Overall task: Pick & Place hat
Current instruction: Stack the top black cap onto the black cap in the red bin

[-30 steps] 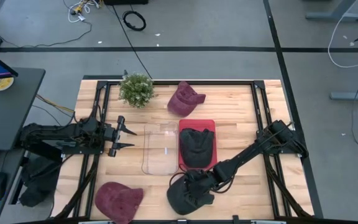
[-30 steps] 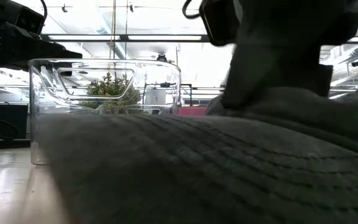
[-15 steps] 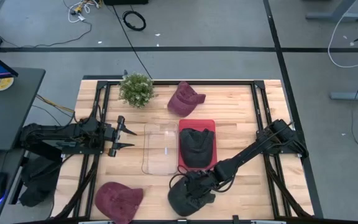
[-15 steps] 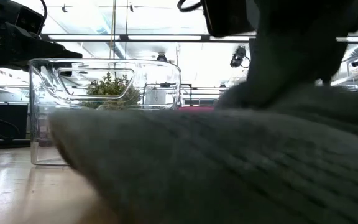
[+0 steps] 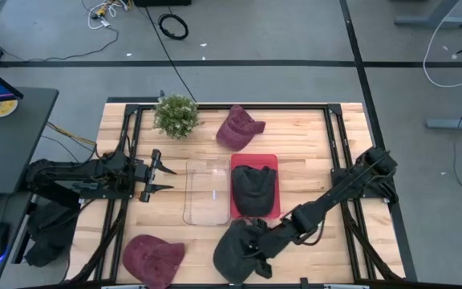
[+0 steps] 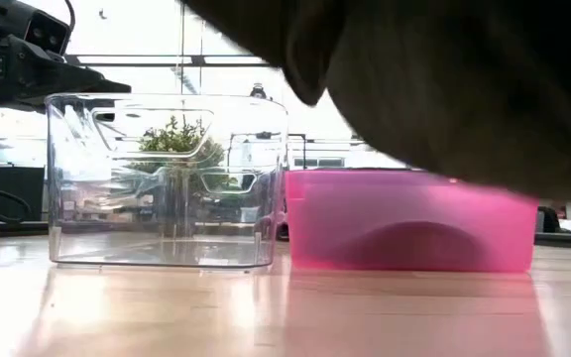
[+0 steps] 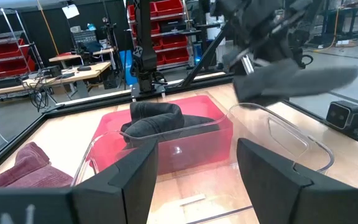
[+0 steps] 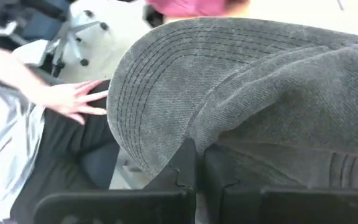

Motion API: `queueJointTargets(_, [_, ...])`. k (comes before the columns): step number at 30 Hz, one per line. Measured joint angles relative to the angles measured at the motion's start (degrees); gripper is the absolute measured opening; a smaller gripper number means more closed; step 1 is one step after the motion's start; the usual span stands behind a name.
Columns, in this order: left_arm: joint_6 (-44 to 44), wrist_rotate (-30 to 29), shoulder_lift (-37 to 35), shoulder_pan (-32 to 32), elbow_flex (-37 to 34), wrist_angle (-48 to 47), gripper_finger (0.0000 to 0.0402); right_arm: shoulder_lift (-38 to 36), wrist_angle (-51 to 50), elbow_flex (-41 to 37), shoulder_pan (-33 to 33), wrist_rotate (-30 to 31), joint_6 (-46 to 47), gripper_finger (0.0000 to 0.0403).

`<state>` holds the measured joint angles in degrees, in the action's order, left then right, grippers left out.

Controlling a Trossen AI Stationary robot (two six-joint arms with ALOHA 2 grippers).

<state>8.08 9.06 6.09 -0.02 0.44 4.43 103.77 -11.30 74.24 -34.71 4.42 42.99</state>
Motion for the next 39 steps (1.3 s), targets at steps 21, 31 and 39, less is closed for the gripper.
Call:
queueJointTargets(21, [0.0,0.0,0.0,0.0,0.0,0.0,0.0222,-9.4,-16.3,0.0,-1.8,14.6,-33.2,0.0003])
queueJointTargets(31, [0.0,0.0,0.0,0.0,0.0,0.0,0.0222,-13.7,-23.2,0.0,1.6,20.7,-39.0,0.0004])
queueJointTargets(39, [0.0,0.0,0.0,0.0,0.0,0.0,0.0222,-13.8,-34.5,0.0,5.2,20.2,-39.0,0.0004])
